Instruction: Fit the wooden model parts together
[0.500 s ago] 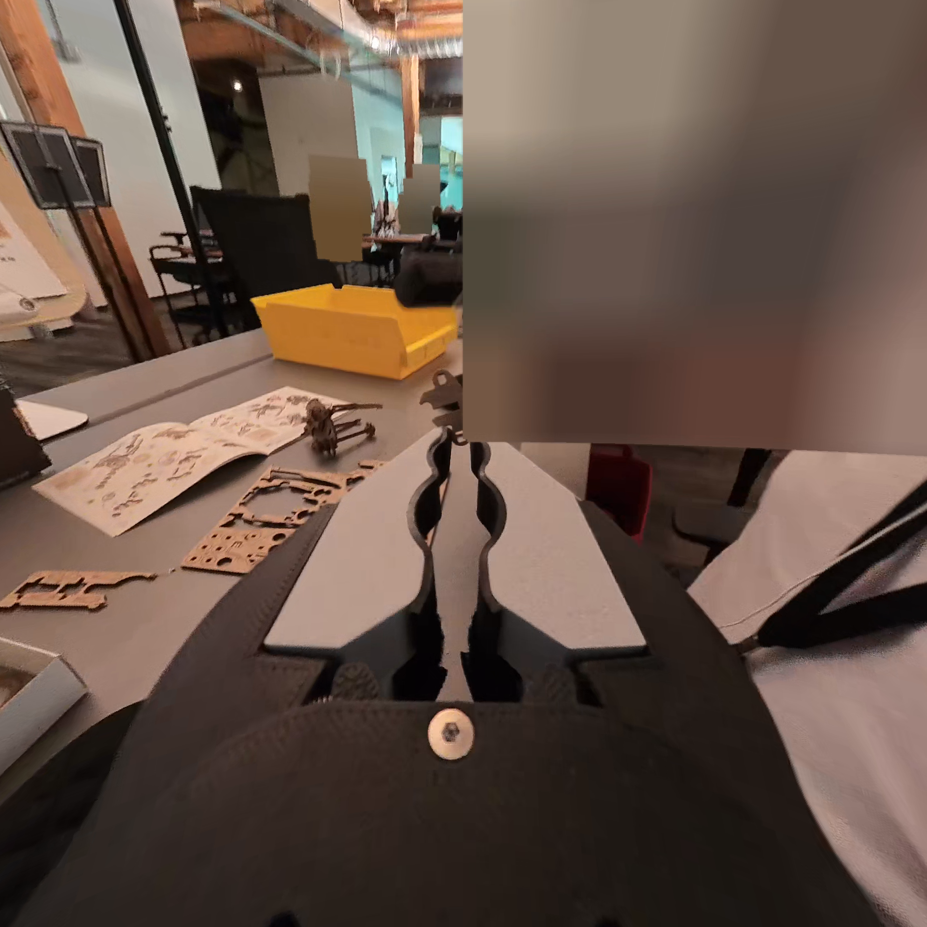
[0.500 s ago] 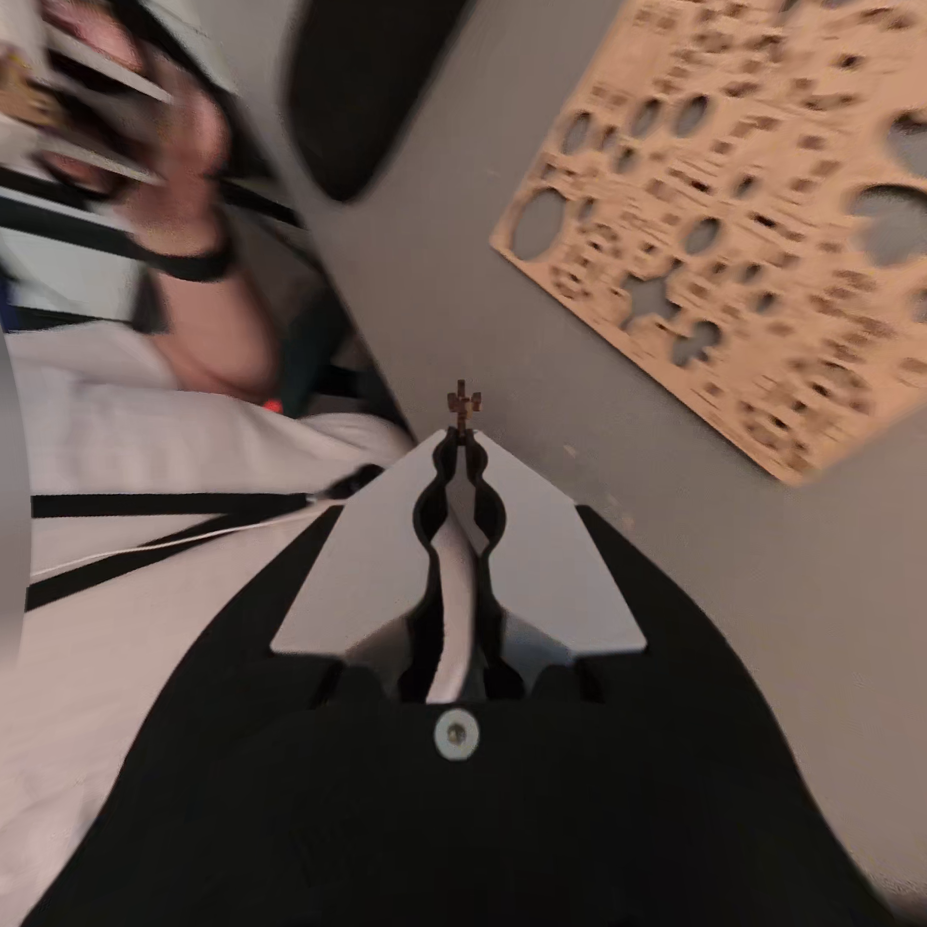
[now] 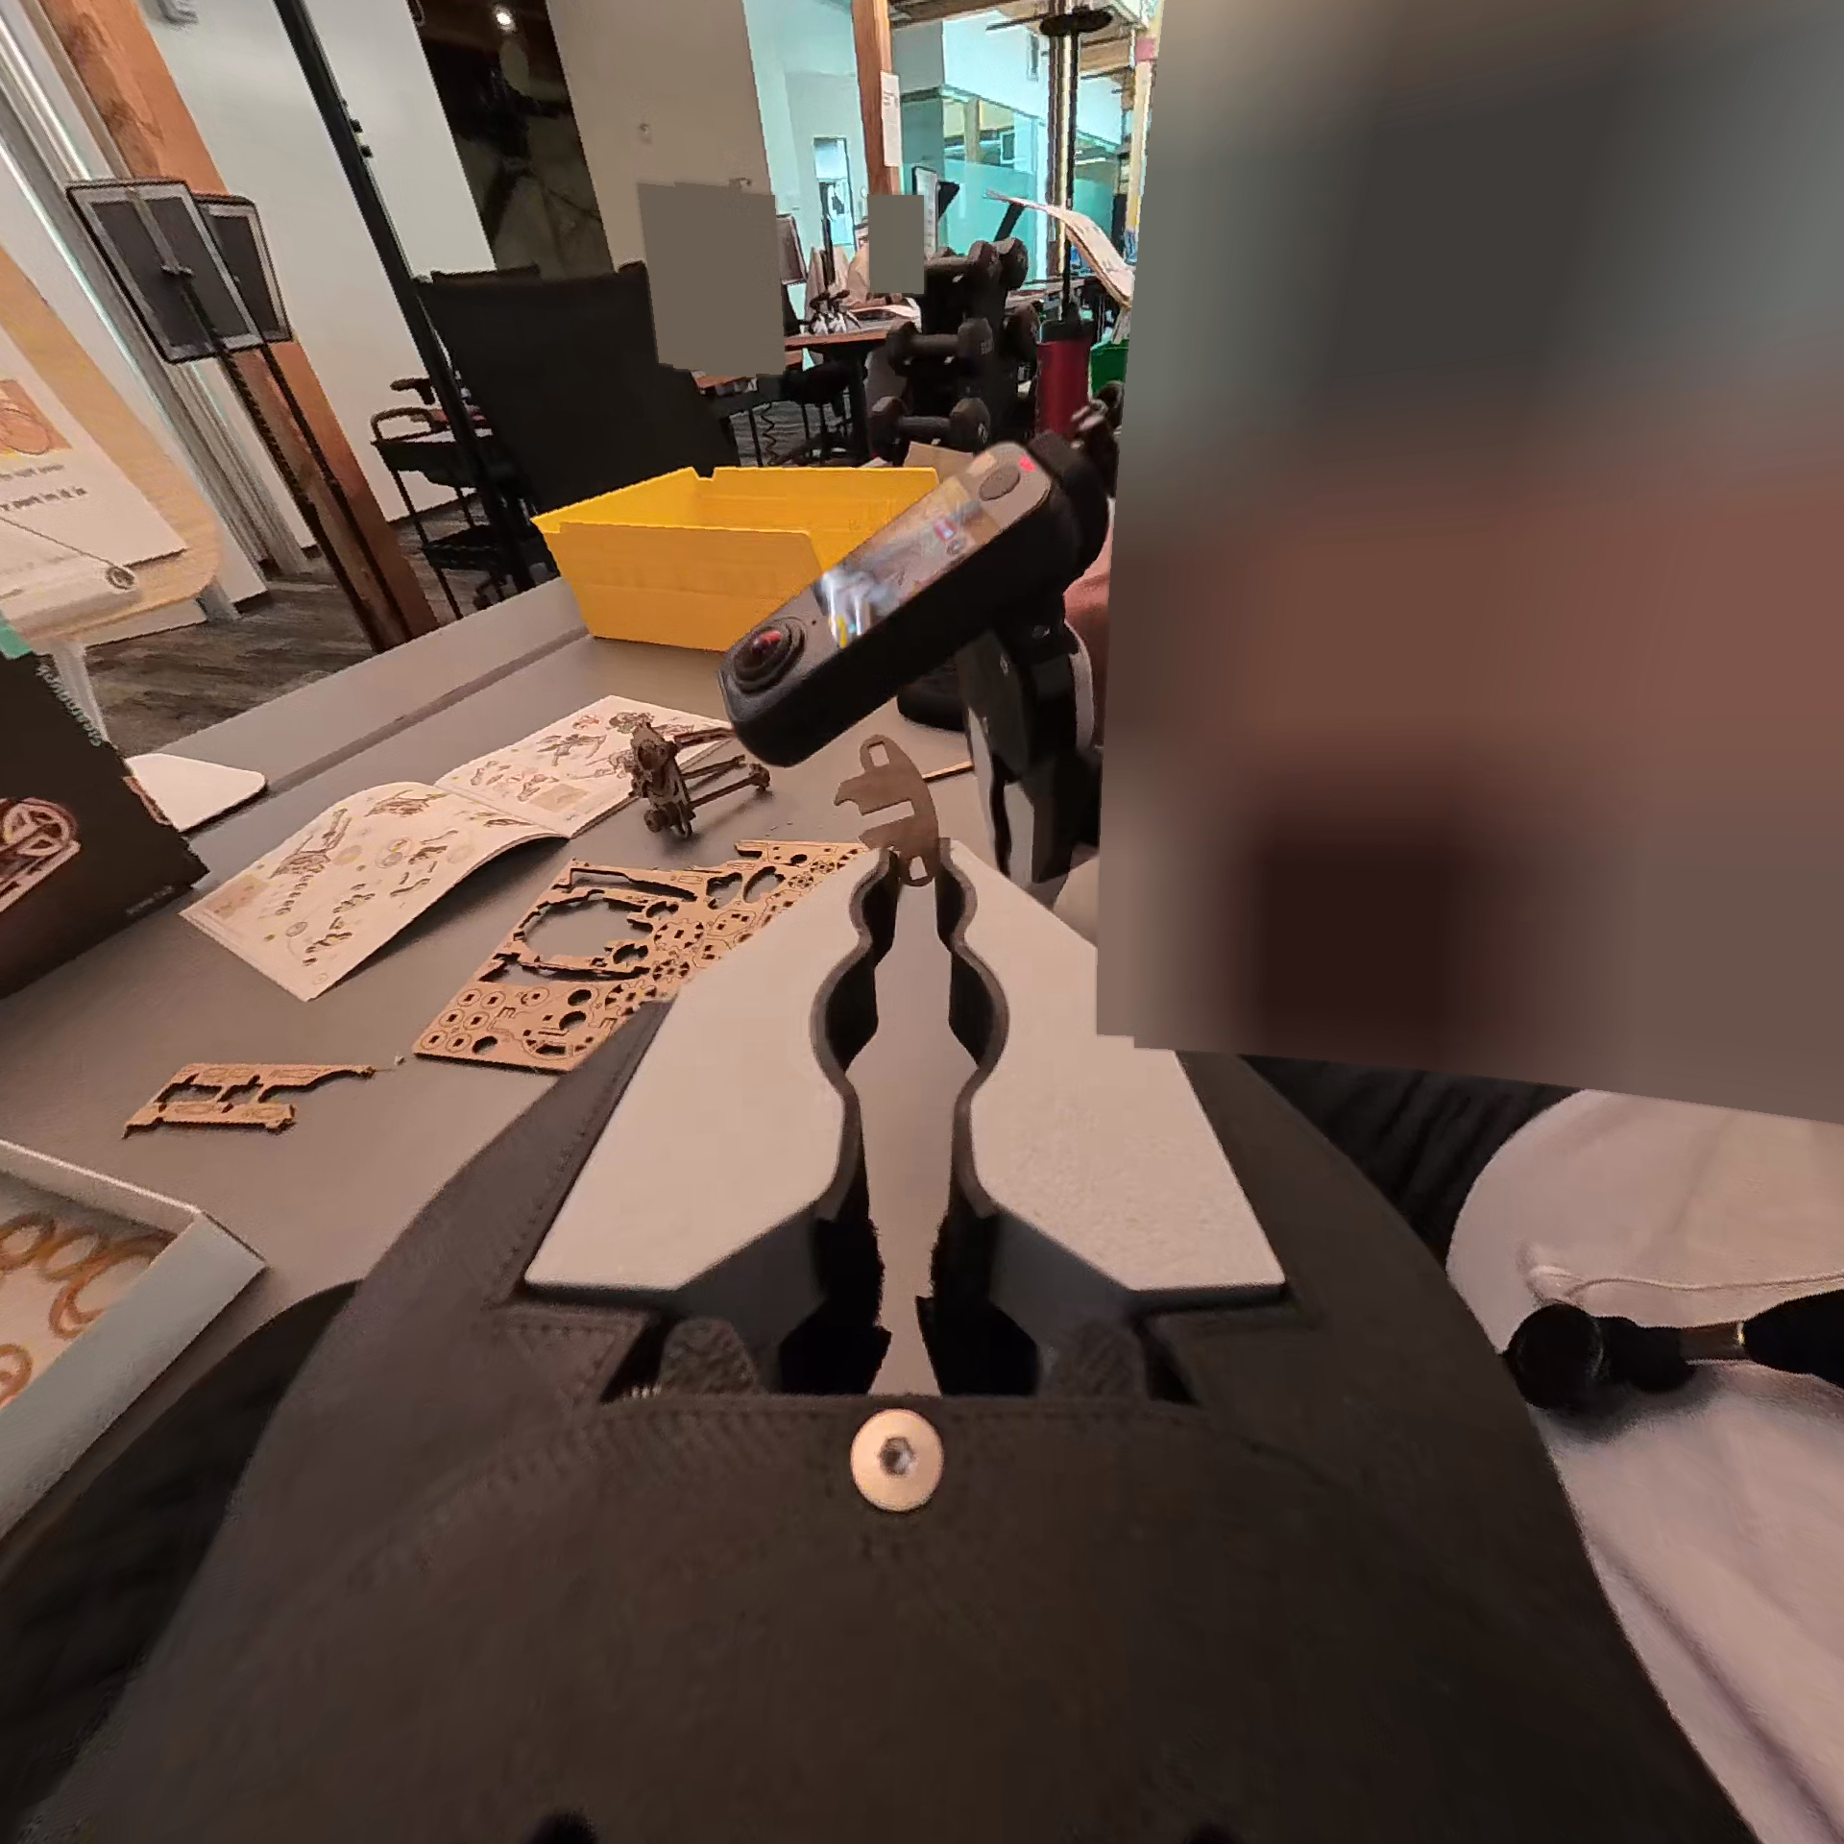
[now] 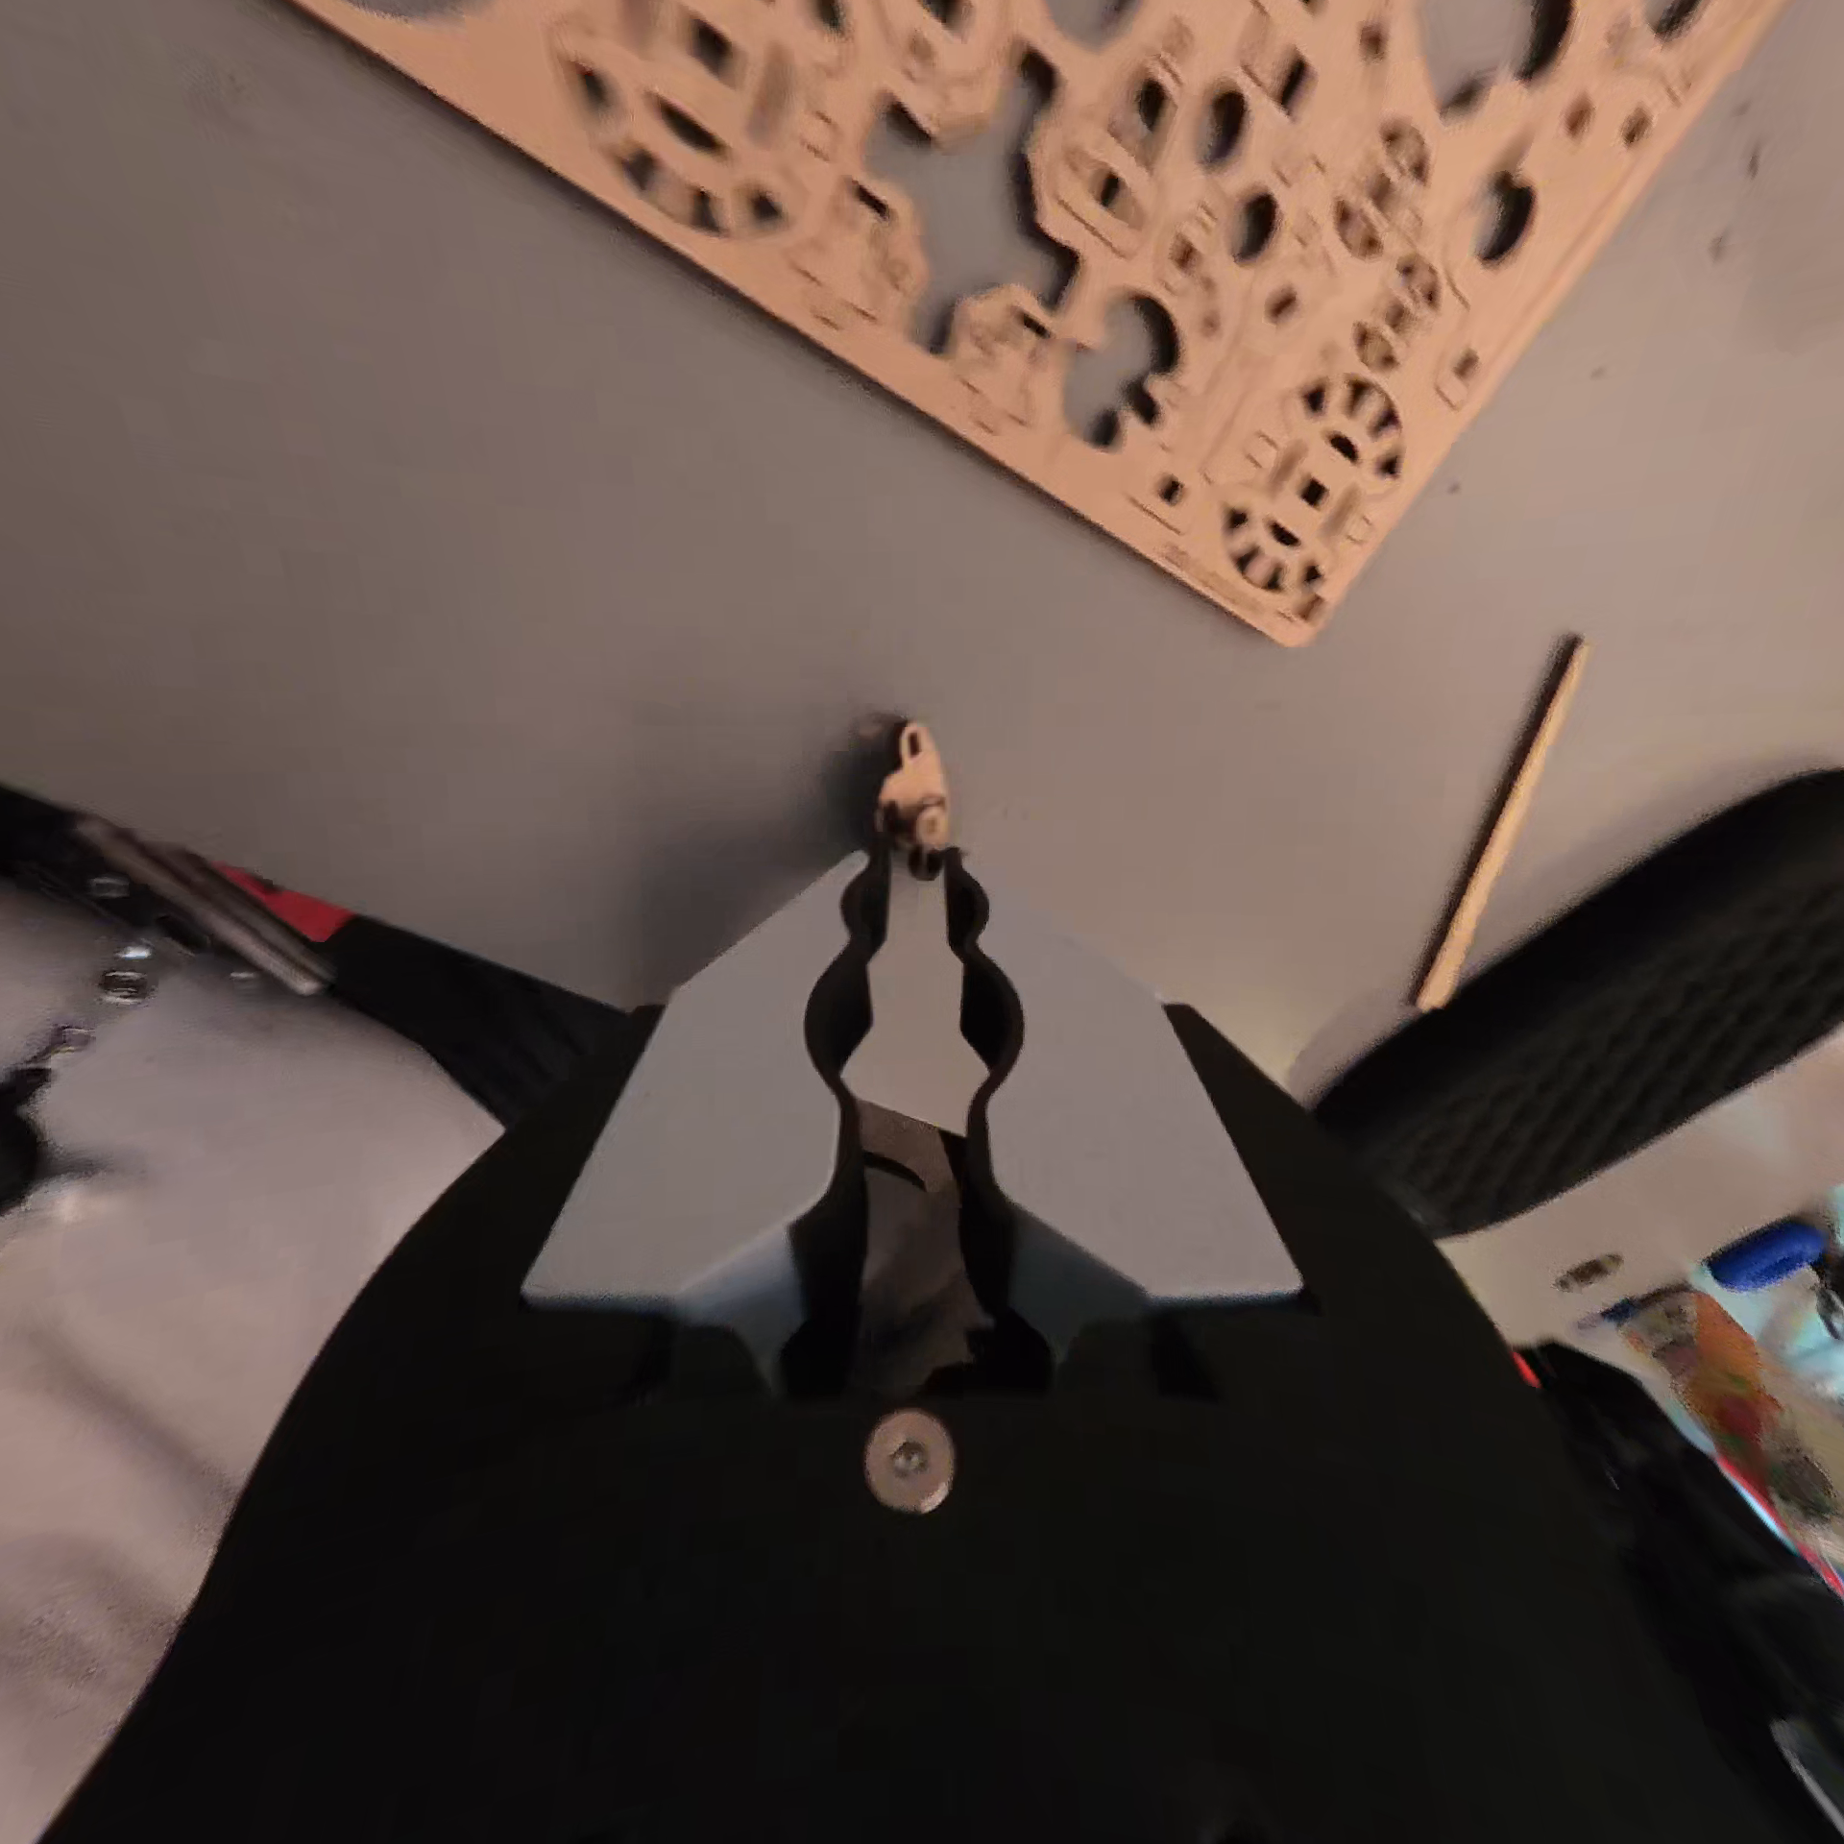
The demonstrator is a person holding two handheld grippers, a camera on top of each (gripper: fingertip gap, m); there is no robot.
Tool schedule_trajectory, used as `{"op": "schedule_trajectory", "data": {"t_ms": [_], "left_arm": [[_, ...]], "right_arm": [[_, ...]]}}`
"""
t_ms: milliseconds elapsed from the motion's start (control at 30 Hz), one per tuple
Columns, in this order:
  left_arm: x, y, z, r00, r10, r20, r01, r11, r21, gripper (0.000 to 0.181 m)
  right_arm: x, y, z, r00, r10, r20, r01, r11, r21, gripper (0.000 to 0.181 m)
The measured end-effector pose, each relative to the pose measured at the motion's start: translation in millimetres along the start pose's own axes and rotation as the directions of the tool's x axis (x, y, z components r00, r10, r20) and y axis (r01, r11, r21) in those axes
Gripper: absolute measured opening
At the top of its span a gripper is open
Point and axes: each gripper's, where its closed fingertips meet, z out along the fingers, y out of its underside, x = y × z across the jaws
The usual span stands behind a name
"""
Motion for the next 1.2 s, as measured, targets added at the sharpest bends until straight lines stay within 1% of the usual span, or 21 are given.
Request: {"op": "schedule_trajectory", "data": {"t_ms": [67, 133, 167, 233, 300, 367, 400, 433, 467, 500, 567, 600, 700, 733, 800, 900, 933, 1000, 1033, 1133, 1200], "left_arm": [[0.9, -0.6, -6.4, 1.0, -0.005, 0.016, 0.004, 1.0, 0.01, 0.006], [2.3, -1.2, -11.4, 1.0, -0.01, 0.026, 0.009, 1.0, 0.021, 0.006], [3.5, -1.1, -13.5, 0.999, -0.013, 0.029, 0.012, 1.0, 0.022, 0.006], [5.2, 0.1, -17.7, 0.999, -0.009, 0.04, 0.009, 1.0, 0.016, 0.006], [7.1, 1.4, -22.6, 0.999, -0.002, 0.048, 0.002, 1.0, 0.013, 0.006], [7.8, 1.9, -28.2, 0.998, 0.0, 0.059, -0.001, 1.0, 0.018, 0.006], [8.0, 2.3, -30.7, 0.998, -0.004, 0.062, 0.003, 1.0, 0.02, 0.006], [8.0, 3.0, -32.6, 0.998, -0.011, 0.064, 0.01, 1.0, 0.021, 0.006], [8.2, 3.5, -33.9, 0.998, -0.017, 0.062, 0.016, 1.0, 0.022, 0.006], [8.5, 3.8, -34.3, 0.998, -0.023, 0.061, 0.021, 1.0, 0.023, 0.006], [8.0, 5.3, -33.5, 0.998, -0.027, 0.065, 0.027, 1.0, 0.012, 0.006], [7.8, 6.8, -32.5, 0.997, -0.025, 0.069, 0.025, 1.0, 0.0, 0.006], [8.6, 8.7, -27.1, 0.998, -0.014, 0.069, 0.016, 1.0, -0.022, 0.006], [9.0, 9.1, -24.7, 0.998, -0.013, 0.067, 0.015, 0.999, -0.029, 0.006], [8.3, 11.1, -19.4, 0.998, -0.007, 0.069, 0.011, 0.999, -0.048, 0.006], [5.9, 17.3, -11.6, 0.997, 0.003, 0.073, 0.003, 0.996, -0.085, 0.006], [4.9, 20.3, -9.0, 0.997, 0.004, 0.075, 0.003, 0.995, -0.098, 0.006], [3.1, 27.5, -4.2, 0.997, -0.002, 0.076, 0.012, 0.992, -0.126, 0.006], [3.0, 30.8, -2.0, 0.997, -0.006, 0.074, 0.016, 0.99, -0.137, 0.006], [4.0, 38.7, 3.6, 0.998, -0.01, 0.068, 0.022, 0.986, -0.165, 0.006], [6.5, 44.0, 9.9, 0.999, -0.02, 0.051, 0.029, 0.983, -0.182, 0.006]], "right_arm": [[-12.9, -9.4, -9.2, 1.0, -0.008, 0.023, 0.006, 0.998, 0.059, 0.013], [-18.6, -12.2, -17.8, 0.999, -0.032, 0.032, 0.029, 0.996, 0.088, 0.022], [-24.4, -12.0, -22.3, 0.996, -0.042, 0.076, 0.034, 0.994, 0.103, 0.023], [-38.9, -10.9, -34.7, 0.974, -0.057, 0.22, 0.023, 0.988, 0.155, 0.026], [-32.9, -3.4, -43.8, 0.96, -0.06, 0.275, 0.006, 0.981, 0.193, 0.023], [-15.2, 5.9, -44.0, 0.959, -0.109, 0.26, 0.044, 0.969, 0.243, 0.014], [-1.2, 7.0, -39.5, 0.967, -0.15, 0.208, 0.087, 0.955, 0.284, 0.011], [12.8, 2.4, -34.0, 0.971, -0.191, 0.147, 0.13, 0.928, 0.349, 0.01], [19.6, -3.7, -27.9, 0.966, -0.228, 0.123, 0.158, 0.895, 0.416, 0.007], [20.5, -8.0, -21.6, 0.961, -0.235, 0.146, 0.143, 0.874, 0.465, 0.001], [8.6, -12.7, -17.8, 0.935, -0.254, 0.249, 0.091, 0.847, 0.523, 0.0], [10.3, -15.9, -17.1, 0.941, -0.244, 0.237, 0.079, 0.835, 0.545, 0.0], [14.7, -19.8, -9.5, 0.956, -0.27, 0.119, 0.16, 0.814, 0.558, 0.0], [10.7, -19.0, -5.5, 0.951, -0.288, 0.113, 0.182, 0.818, 0.545, 0.0], [-5.2, -17.4, -4.0, 0.933, -0.328, 0.151, 0.199, 0.818, 0.54, 0.0], [-46.3, -16.8, -20.7, 0.866, -0.417, 0.275, 0.19, 0.785, 0.59, 0.0], [-53.7, -18.1, -22.9, 0.856, -0.442, 0.27, 0.209, 0.771, 0.602, 0.0], [-51.4, -18.0, -23.0, 0.861, -0.471, 0.191, 0.27, 0.742, 0.613, 0.0], [-47.6, -16.8, -25.5, 0.864, -0.473, 0.175, 0.271, 0.729, 0.628, 0.0], [-39.0, -6.8, -31.4, 0.833, -0.499, 0.24, 0.224, 0.7, 0.678, 0.0], [-20.6, -7.4, -22.2, 0.855, -0.467, 0.227, 0.201, 0.699, 0.686, 0.008]]}}
